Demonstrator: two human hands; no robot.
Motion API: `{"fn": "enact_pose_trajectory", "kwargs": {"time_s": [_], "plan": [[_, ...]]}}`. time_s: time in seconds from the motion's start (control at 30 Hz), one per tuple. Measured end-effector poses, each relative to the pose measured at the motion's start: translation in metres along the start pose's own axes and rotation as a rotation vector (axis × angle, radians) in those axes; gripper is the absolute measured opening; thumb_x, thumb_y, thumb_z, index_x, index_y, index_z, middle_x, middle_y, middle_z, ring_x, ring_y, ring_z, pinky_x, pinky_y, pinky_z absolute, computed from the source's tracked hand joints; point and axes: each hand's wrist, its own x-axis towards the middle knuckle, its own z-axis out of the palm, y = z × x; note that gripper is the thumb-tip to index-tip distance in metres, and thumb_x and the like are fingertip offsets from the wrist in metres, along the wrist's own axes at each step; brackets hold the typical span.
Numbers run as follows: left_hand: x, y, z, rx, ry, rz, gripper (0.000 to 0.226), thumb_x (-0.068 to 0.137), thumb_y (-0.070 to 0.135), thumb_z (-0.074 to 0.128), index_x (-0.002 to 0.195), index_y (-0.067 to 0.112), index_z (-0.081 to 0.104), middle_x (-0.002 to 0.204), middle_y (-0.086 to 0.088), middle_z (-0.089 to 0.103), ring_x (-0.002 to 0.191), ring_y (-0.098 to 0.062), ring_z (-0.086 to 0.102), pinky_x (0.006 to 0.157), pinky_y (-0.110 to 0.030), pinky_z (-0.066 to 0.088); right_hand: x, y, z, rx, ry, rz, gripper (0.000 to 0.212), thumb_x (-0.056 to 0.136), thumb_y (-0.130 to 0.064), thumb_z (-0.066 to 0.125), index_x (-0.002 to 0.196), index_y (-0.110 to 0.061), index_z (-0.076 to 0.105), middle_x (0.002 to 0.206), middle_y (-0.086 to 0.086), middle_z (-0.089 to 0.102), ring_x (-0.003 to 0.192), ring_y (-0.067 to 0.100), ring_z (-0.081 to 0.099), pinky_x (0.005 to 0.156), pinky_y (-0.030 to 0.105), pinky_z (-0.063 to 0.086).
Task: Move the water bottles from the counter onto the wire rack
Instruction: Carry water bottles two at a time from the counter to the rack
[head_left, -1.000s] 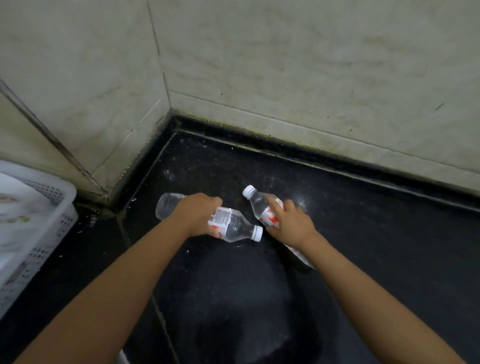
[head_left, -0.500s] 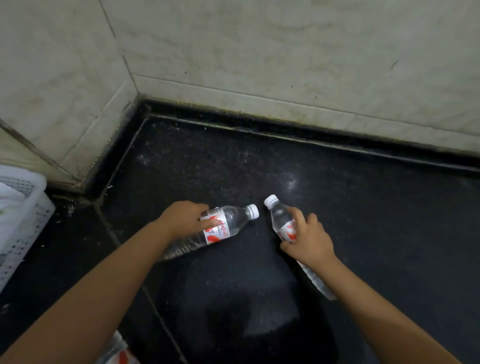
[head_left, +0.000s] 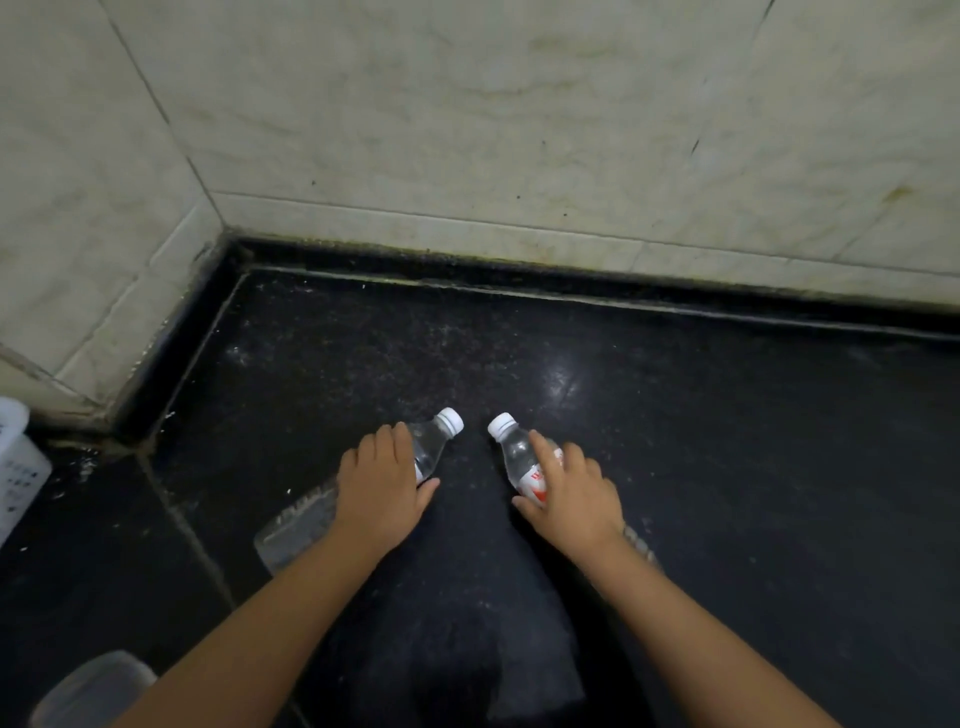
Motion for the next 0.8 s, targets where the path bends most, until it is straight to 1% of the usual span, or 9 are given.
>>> {"fn": "enact_pose_trajectory", "kwargs": {"time_s": [0.07,0.17,0.27,0.37,0.43,0.57,0.67,0.73,0.8], "plan": [[0.003,0.000,0.001,0.048,0.029,-0.008,0.076,0.040,0.041,0.089,0.099,-0.002,0.066,0.076,-0.020,0.067,0.056,-0.031,0.063,0.048,-0.035,0.052,0.000,-0.001,0.002,-0.014,0.003,0.002,0.077,0.085,-0.050,0.051,0.146,-0.032,0.006,0.140,0.007,0.032,0.121,0.027,0.043,0.095,0.038,0.042],[0.009,-0.004,0.004,0.042,0.029,-0.007,0.078,0.035,0.043,0.090,0.099,0.004,0.069,0.076,-0.021,0.068,0.052,-0.031,0.063,0.046,-0.035,0.052,0.001,-0.002,0.003,-0.044,-0.007,0.014,0.079,0.085,-0.050,0.052,0.146,-0.031,0.005,0.139,0.010,0.033,0.119,0.029,0.044,0.096,0.039,0.042],[0.008,-0.004,0.005,0.012,0.000,0.029,0.083,0.023,0.048,0.090,0.092,0.005,0.072,0.063,-0.018,0.064,0.044,-0.028,0.059,0.041,-0.031,0.050,0.000,-0.003,0.002,-0.079,-0.031,0.015,0.080,0.086,-0.047,0.053,0.146,-0.030,0.003,0.138,0.012,0.034,0.119,0.029,0.045,0.097,0.038,0.041],[0.007,-0.003,-0.002,0.007,0.001,0.068,0.081,0.015,0.045,0.092,0.084,0.006,0.073,0.055,-0.015,0.060,0.039,-0.027,0.056,0.036,-0.030,0.048,-0.002,-0.003,-0.005,-0.046,-0.045,-0.004,0.078,0.086,-0.043,0.055,0.145,-0.031,0.005,0.136,0.014,0.036,0.120,0.030,0.045,0.097,0.039,0.042],[0.001,-0.001,-0.006,0.015,0.003,0.079,0.079,0.016,0.039,0.093,0.084,0.006,0.071,0.052,-0.014,0.058,0.038,-0.027,0.055,0.034,-0.029,0.046,-0.007,0.004,-0.009,-0.013,-0.058,-0.016,0.076,0.085,-0.041,0.056,0.144,-0.030,0.009,0.134,0.014,0.039,0.118,0.031,0.047,0.095,0.039,0.043],[-0.012,0.016,-0.014,-0.002,0.041,0.106,0.089,0.026,0.038,0.093,0.099,0.009,0.049,0.056,-0.014,0.059,0.040,-0.026,0.054,0.035,-0.027,0.045,-0.028,0.033,-0.011,0.057,-0.051,0.008,0.074,0.086,-0.043,0.055,0.144,-0.029,0.012,0.132,0.014,0.041,0.117,0.031,0.049,0.092,0.040,0.045],[-0.024,0.048,-0.022,-0.062,0.119,0.068,0.084,0.034,0.033,0.093,0.101,0.005,0.050,0.061,-0.018,0.062,0.043,-0.029,0.057,0.036,-0.031,0.048,-0.050,0.066,-0.017,0.165,-0.004,0.015,0.074,0.086,-0.044,0.054,0.144,-0.028,0.010,0.131,0.013,0.040,0.117,0.030,0.048,0.090,0.037,0.046],[-0.036,0.083,-0.039,-0.099,0.119,0.047,0.075,0.048,0.028,0.089,0.110,0.000,0.057,0.076,-0.025,0.065,0.057,-0.038,0.062,0.047,-0.041,0.053,-0.067,0.092,-0.026,0.233,0.050,0.018,0.077,0.087,-0.044,0.054,0.145,-0.027,0.006,0.131,0.012,0.039,0.117,0.029,0.049,0.088,0.035,0.046],[-0.049,0.125,-0.062,-0.240,0.075,0.026,0.068,0.075,0.030,0.072,0.131,0.000,0.045,0.108,-0.028,0.059,0.093,-0.043,0.059,0.076,-0.048,0.051,-0.088,0.122,-0.037,0.298,0.120,0.022,0.080,0.086,-0.044,0.054,0.146,-0.027,0.004,0.130,0.011,0.039,0.114,0.027,0.051,0.085,0.033,0.046]]}}
